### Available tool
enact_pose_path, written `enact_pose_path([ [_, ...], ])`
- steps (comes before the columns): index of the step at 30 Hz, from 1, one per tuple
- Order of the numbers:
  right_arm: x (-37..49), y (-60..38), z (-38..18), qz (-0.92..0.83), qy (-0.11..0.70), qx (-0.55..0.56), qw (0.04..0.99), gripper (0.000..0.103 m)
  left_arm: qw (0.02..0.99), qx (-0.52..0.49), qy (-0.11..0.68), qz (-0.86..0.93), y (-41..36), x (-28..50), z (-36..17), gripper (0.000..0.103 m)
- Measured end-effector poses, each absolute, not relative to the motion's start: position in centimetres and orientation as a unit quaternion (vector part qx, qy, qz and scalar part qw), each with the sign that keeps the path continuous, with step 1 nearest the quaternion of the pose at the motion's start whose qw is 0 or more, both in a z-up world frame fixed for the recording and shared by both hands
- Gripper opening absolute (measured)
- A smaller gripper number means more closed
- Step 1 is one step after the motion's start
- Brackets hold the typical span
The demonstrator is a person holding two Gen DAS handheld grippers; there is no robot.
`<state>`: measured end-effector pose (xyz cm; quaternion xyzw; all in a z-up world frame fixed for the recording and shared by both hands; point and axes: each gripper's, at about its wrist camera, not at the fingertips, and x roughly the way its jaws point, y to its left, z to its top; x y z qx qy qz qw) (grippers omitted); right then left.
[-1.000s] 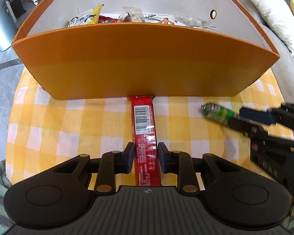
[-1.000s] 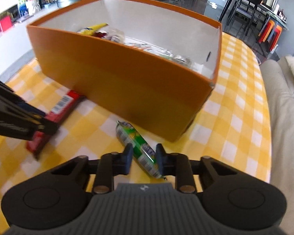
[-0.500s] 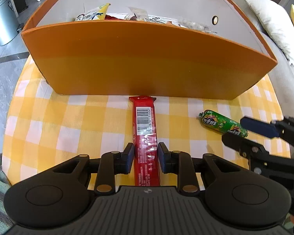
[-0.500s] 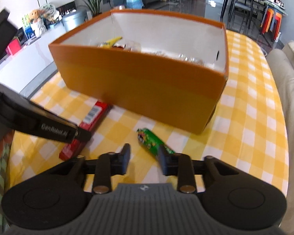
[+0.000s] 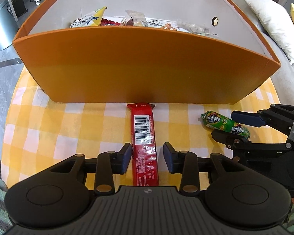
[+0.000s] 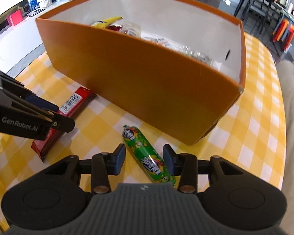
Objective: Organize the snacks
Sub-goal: 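Hold the red bar in the left tool while the right tool grasps the green sausage stick, then lift both snacks and carry them over the orange box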
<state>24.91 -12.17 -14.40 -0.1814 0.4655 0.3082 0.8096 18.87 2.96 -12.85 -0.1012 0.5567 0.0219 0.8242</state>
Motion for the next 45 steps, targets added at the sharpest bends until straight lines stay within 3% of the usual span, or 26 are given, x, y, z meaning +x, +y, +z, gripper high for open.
enact_pose_path([
  [7,24.7,-12.5,-15.1,0.275,0.488,-0.147,0.815,0.041,0.824,-0.099,0.557,0.022,2.8,19.3,-13.4,0.043],
  [21,24.8,-11.6,-14.5,0.224,0.508,-0.085,0.827,0.028,0.834,-0.076,0.546,0.013,2.3,18.9,-13.6,0.047],
  [26,24.3,-11.3,-14.7,0.214,0.506,-0.092,0.83,0.02,0.844,-0.031,0.535,0.016,1.3,18.6,-13.8,0.03],
  [45,22.6,-11.4,-14.3,0.178,0.557,-0.082,0.807,0.019,0.833,-0.075,0.548,-0.004,1.3,15.3,-12.4,0.026],
])
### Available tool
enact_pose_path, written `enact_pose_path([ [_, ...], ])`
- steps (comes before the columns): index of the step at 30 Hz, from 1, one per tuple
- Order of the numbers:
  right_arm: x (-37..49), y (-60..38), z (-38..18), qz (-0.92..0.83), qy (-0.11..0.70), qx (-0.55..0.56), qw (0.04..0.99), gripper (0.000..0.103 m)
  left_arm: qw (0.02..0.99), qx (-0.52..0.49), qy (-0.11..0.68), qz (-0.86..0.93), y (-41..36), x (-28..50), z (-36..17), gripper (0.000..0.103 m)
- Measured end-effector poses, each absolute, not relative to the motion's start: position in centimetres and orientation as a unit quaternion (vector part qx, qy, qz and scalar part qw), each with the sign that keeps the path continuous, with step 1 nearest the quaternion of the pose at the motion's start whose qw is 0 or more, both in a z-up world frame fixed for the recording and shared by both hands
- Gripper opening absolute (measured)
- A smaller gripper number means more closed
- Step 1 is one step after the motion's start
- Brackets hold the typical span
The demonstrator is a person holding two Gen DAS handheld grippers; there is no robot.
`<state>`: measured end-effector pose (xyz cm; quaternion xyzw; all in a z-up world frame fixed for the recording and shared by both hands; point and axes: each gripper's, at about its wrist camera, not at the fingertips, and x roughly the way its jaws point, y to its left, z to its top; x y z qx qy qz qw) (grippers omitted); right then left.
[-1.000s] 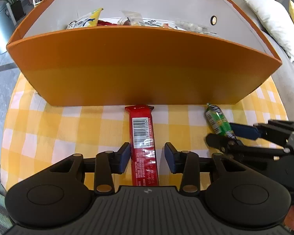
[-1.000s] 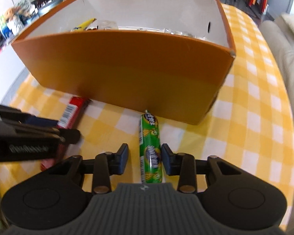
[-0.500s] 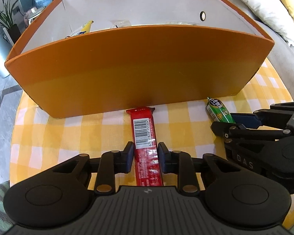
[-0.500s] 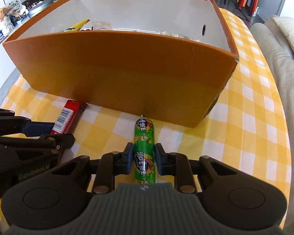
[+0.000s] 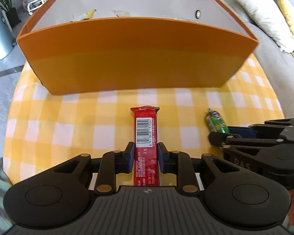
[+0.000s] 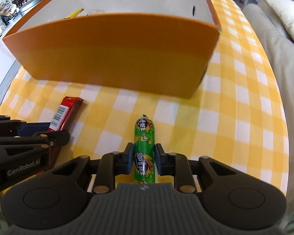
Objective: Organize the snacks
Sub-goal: 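Lift both snacks and carry them over the orange box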
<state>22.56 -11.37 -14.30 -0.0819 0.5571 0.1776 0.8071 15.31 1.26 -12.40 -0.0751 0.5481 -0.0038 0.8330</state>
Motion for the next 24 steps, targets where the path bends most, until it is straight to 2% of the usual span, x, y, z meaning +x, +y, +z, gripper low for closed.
enact_pose_path([
  [9,21.3,-13.0,-12.9,0.181,0.576,-0.046,0.796,0.019,0.841,-0.108,0.531,-0.017,1.6,13.0,-9.3,0.026],
  [24,17.6,-14.7,-5.9,0.214,0.524,-0.014,0.824,0.019,0.874,-0.136,0.467,-0.023,2.1,11.9,-3.6,0.026],
])
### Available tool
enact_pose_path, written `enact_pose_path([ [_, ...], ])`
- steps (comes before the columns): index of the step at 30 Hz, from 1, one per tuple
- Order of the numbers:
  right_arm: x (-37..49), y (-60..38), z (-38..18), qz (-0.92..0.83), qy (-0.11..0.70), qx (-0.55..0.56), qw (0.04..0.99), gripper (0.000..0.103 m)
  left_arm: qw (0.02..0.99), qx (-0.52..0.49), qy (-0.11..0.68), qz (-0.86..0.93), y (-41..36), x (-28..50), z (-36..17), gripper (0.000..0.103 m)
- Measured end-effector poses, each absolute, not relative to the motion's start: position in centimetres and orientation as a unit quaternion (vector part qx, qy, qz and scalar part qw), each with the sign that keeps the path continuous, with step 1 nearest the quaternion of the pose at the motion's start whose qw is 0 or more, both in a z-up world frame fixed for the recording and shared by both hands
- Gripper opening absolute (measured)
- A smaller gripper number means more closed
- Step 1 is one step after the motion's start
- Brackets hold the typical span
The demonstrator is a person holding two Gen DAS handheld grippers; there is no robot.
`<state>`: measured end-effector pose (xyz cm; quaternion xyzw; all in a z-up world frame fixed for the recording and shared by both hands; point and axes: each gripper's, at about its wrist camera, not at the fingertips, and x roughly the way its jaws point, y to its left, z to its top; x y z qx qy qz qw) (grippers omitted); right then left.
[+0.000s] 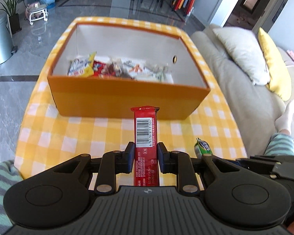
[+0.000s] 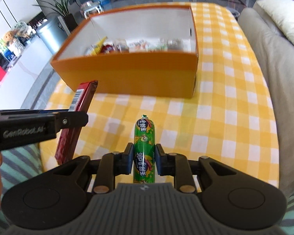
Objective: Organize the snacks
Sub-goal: 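Lift both snacks and carry them over the orange box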
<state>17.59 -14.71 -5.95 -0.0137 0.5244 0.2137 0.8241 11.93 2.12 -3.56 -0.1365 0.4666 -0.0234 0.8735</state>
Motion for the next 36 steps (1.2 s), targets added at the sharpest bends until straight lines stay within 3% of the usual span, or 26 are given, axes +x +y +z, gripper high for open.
enact_pose_path([
  [22,23.1,-14.1,2.9,0.219,0.419,-0.016,0.881,0.019,0.916,-0.086,0.39,-0.043,2.9,19.2,3.8,0.026],
  [36,32.2,-9.1,1.3,0.214,0.405,-0.115,0.882,0.019,0.906,-0.04,0.42,-0.032,4.2,26.8,1.9,0.026],
])
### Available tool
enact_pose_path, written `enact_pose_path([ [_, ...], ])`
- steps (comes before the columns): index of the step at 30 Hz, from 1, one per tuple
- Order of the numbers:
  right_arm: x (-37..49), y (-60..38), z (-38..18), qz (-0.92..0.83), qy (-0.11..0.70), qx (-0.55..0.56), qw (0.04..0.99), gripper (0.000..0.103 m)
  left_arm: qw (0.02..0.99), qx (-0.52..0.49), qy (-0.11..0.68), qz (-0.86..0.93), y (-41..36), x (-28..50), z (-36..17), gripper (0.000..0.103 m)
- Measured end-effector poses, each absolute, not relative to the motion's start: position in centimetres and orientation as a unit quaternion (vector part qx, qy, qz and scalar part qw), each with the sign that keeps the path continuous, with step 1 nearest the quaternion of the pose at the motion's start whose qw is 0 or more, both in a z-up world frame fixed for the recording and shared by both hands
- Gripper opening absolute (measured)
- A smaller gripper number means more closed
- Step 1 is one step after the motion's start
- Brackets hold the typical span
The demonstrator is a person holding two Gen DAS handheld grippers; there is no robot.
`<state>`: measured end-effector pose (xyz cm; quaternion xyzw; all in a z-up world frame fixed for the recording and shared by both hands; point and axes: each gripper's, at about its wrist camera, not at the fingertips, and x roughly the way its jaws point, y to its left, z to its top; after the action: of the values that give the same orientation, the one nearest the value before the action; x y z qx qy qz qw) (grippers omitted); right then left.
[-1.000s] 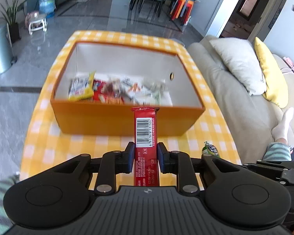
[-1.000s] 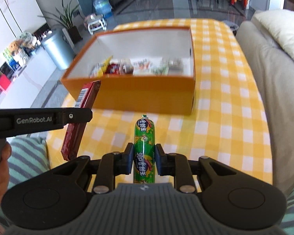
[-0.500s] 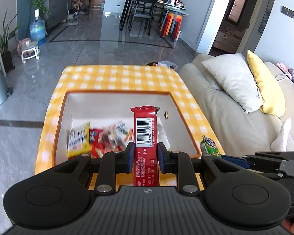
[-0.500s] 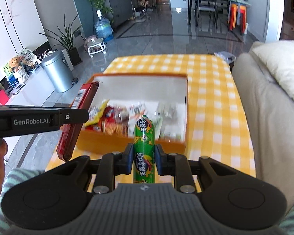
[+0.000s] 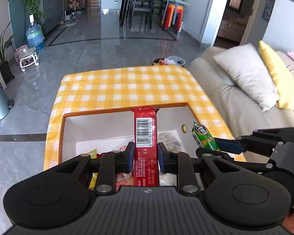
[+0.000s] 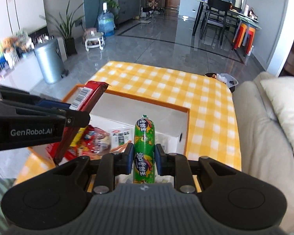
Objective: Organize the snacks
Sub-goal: 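Lift both snacks and carry them over the orange box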
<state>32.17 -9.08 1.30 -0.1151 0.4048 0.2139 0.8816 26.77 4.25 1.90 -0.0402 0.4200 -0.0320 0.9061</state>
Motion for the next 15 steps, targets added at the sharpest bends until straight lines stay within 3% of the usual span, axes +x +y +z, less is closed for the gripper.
enact_pose_path([
  [15,38.9,-3.4,-6.6,0.208,0.424,-0.275,0.838,0.019,0.871,-0.006,0.492,-0.016,6.3,33.2,-5.1,0.026],
])
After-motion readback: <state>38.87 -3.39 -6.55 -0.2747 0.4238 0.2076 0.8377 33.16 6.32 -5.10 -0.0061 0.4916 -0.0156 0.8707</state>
